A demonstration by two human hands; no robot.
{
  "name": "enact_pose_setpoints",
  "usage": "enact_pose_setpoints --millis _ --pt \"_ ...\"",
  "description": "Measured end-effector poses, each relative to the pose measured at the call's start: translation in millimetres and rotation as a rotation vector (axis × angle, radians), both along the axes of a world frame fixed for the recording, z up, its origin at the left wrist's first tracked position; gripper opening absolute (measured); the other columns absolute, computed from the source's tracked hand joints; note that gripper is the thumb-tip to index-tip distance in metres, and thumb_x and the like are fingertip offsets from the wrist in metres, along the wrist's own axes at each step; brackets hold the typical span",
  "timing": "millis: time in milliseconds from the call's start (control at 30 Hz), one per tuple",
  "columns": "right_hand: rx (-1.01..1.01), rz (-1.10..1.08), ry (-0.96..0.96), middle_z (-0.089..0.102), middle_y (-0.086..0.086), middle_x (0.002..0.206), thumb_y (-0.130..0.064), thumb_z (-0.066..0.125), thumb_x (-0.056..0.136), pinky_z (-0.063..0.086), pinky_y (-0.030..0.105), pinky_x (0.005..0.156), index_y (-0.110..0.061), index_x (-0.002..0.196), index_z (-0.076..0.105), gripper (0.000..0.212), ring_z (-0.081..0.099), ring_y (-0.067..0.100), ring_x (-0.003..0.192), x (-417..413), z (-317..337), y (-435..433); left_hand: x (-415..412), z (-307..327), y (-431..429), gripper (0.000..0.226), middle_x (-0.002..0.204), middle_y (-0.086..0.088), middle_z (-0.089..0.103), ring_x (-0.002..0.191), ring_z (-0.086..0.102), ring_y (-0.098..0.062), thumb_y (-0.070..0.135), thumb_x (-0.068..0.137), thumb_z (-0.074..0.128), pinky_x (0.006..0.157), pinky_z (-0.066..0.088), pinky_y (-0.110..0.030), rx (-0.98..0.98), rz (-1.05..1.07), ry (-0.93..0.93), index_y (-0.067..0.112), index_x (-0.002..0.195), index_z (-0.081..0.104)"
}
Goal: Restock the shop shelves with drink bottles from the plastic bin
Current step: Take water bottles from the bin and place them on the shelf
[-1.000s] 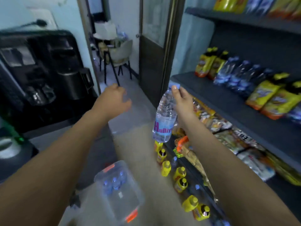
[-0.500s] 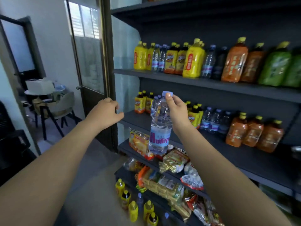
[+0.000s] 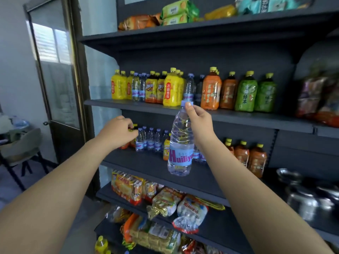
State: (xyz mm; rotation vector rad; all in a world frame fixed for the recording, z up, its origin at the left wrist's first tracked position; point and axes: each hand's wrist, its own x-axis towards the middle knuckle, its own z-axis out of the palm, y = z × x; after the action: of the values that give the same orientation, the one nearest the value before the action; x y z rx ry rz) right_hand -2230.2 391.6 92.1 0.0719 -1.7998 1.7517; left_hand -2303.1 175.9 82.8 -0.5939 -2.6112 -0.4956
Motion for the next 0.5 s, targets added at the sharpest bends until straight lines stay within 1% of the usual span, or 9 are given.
enact_pose_setpoints --millis 67,133,200,233,267,333,367,433,500 --pt "-0.003 -0.026 0.013 0.069 -0.009 0.084 -0.040 0.053 0.094 0.048 0.033 0.089 -0.026 0.088 0.066 0.020 0.062 0.008 0.087 -2 7 11 -5 8 16 0.037 0.120 -0.007 0.050 0.110 0.050 -0.025 0.036 0.091 0.052 0.089 0.039 -0.032 -0.012 -0.018 0.003 0.011 0.117 0.057" --pt "-0.002 -0.053 0.018 0.071 -0.004 0.086 -0.040 0.054 0.093 0.051 0.039 0.092 -0.024 0.088 0.068 0.022 0.065 0.016 0.092 -7 15 18 -15 17 28 0.036 0.119 -0.007 0.051 0.108 0.050 -0.023 0.037 0.091 0.051 0.088 0.040 -0.032 -0.021 -0.048 0.007 0.012 0.116 0.057" --pt "0.004 -0.070 0.014 0.072 0.000 0.090 -0.039 0.054 0.093 0.053 0.040 0.091 -0.022 0.090 0.068 0.023 0.067 0.019 0.095 -12 23 24 -28 24 37 0.036 0.118 -0.006 0.051 0.108 0.050 -0.022 0.037 0.090 0.052 0.091 0.042 -0.034 -0.026 -0.086 0.012 0.012 0.116 0.058" --pt "0.011 -0.074 0.022 0.072 0.000 0.089 -0.039 0.053 0.094 0.054 0.037 0.087 -0.021 0.091 0.068 0.023 0.067 0.018 0.093 -16 26 26 -35 28 42 0.036 0.117 -0.006 0.052 0.107 0.050 -0.022 0.037 0.090 0.052 0.091 0.042 -0.034 -0.024 -0.104 0.015 0.012 0.115 0.058" --pt "0.015 -0.080 0.034 0.072 -0.002 0.088 -0.038 0.052 0.094 0.054 0.030 0.082 -0.019 0.093 0.068 0.025 0.067 0.014 0.089 -21 30 28 -43 31 45 0.035 0.115 -0.006 0.052 0.105 0.051 -0.021 0.037 0.090 0.052 0.091 0.042 -0.034 -0.025 -0.120 0.017 0.012 0.114 0.058" --pt "0.034 -0.115 0.047 0.069 -0.007 0.087 -0.039 0.051 0.095 0.049 0.016 0.069 -0.018 0.098 0.066 0.027 0.063 0.005 0.084 -34 36 31 -62 37 52 0.033 0.113 -0.004 0.053 0.098 0.051 -0.019 0.037 0.090 0.052 0.087 0.042 -0.032 -0.032 -0.157 0.030 0.013 0.111 0.059" --pt "0.039 -0.139 0.048 0.069 -0.006 0.089 -0.040 0.051 0.095 0.048 0.017 0.069 -0.017 0.100 0.066 0.029 0.063 0.006 0.086 -42 38 32 -73 40 56 0.032 0.112 -0.002 0.052 0.096 0.052 -0.018 0.038 0.090 0.052 0.085 0.043 -0.032 -0.033 -0.178 0.041 0.014 0.110 0.059" --pt "0.030 -0.188 0.054 0.070 0.001 0.096 -0.043 0.052 0.093 0.051 0.030 0.086 -0.014 0.101 0.068 0.034 0.064 0.017 0.097 -61 41 33 -97 46 62 0.031 0.112 -0.001 0.052 0.095 0.052 -0.017 0.038 0.090 0.051 0.083 0.043 -0.031 -0.035 -0.225 0.058 0.015 0.108 0.059" --pt "0.020 -0.242 0.062 0.070 0.002 0.097 -0.044 0.053 0.092 0.047 0.041 0.099 -0.012 0.103 0.069 0.038 0.063 0.022 0.103 -82 44 32 -123 53 68 0.029 0.111 -0.001 0.053 0.096 0.050 -0.017 0.037 0.090 0.051 0.083 0.042 -0.031 -0.031 -0.275 0.067 0.015 0.105 0.061"
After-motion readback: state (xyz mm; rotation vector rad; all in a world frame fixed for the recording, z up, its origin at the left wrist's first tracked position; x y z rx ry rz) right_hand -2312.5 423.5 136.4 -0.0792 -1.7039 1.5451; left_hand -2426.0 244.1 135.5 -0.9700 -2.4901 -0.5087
